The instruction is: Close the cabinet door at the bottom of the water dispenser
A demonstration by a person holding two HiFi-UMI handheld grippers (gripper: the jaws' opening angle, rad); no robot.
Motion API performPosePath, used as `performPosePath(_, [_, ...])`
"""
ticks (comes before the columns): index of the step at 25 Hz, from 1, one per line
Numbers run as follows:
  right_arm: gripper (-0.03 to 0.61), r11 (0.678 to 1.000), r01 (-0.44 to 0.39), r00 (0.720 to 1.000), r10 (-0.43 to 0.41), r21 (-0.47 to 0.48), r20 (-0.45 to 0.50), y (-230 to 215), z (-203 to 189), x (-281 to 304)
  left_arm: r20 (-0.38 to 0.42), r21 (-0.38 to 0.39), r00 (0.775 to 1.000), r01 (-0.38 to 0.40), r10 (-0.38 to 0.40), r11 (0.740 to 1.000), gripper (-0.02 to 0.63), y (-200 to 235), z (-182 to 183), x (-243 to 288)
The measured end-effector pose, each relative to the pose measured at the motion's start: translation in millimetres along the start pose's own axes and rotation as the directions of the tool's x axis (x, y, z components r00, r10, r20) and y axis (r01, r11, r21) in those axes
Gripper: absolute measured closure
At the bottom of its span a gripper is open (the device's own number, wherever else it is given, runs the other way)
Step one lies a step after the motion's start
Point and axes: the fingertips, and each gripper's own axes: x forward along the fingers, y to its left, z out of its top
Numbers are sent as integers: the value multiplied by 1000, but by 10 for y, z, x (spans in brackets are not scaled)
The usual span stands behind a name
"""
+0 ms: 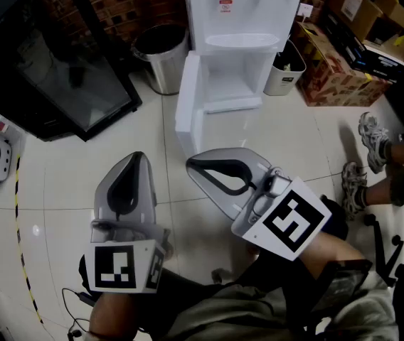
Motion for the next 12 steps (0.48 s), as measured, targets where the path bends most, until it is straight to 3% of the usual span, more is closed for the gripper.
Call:
performPosePath(5, [578, 997, 69, 996, -68, 31, -52, -78, -92, -85, 5, -21, 999, 43, -43, 999, 614, -85, -23, 71])
performPosePath(12, [578, 996, 88, 994, -87, 26, -67, -141, -133, -44, 6, -30, 999, 41, -41, 999, 612, -59, -16, 84])
